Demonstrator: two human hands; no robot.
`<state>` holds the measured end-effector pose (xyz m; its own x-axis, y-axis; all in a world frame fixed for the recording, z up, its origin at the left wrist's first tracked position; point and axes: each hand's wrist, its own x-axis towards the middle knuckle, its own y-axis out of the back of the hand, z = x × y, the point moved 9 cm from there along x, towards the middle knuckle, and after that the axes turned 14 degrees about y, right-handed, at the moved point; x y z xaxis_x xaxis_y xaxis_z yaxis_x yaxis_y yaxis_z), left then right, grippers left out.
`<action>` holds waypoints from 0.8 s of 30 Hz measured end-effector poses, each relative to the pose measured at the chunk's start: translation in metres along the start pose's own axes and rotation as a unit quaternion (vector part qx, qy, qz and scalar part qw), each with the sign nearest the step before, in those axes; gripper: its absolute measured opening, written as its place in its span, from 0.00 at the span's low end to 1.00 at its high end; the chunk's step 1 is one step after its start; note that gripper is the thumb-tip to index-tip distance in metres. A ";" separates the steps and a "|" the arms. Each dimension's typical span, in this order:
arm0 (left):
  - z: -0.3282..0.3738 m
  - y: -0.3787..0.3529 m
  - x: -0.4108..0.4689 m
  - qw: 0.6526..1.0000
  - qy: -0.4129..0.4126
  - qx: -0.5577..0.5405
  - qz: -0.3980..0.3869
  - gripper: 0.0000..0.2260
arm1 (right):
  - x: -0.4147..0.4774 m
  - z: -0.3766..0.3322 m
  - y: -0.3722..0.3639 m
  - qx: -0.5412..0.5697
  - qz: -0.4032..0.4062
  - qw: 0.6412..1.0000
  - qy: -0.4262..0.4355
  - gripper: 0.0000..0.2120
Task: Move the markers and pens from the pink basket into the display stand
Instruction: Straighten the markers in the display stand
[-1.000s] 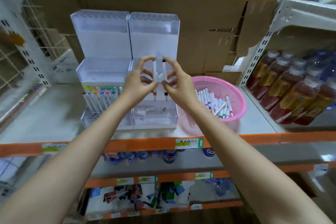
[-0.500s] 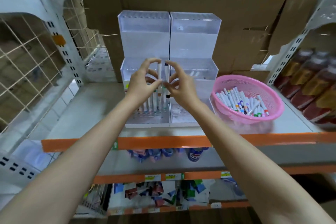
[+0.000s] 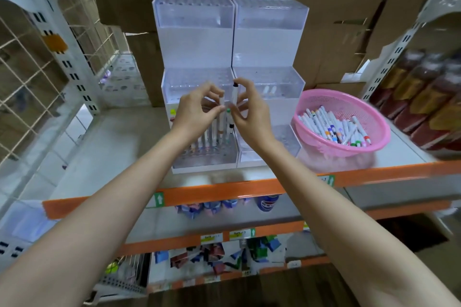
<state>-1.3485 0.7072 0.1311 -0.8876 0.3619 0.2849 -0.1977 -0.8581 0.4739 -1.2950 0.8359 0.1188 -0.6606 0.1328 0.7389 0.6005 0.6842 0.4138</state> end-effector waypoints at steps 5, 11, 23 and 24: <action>-0.001 -0.002 -0.003 1.000 -0.018 0.023 -0.012 0.09 | -0.003 0.001 -0.001 -0.011 -0.006 1.000 0.001 0.19; 0.001 0.005 -0.001 0.999 -0.021 0.034 0.018 0.06 | -0.007 0.004 -0.006 -0.011 -0.008 1.000 -0.024 0.18; -0.001 -0.006 -0.006 0.989 -0.080 0.125 0.003 0.05 | -0.011 0.004 -0.007 -0.033 -0.034 0.999 -0.020 0.18; -0.001 -0.007 -0.007 0.988 -0.083 0.130 0.002 0.05 | -0.012 0.004 -0.008 -0.032 -0.035 0.999 -0.019 0.18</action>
<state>-1.3411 0.7105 0.1248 -0.8033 0.4321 0.4098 -0.0618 -0.7450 0.6642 -1.2943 0.8316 0.1044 -0.7182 0.1146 0.6863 0.5786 0.6462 0.4976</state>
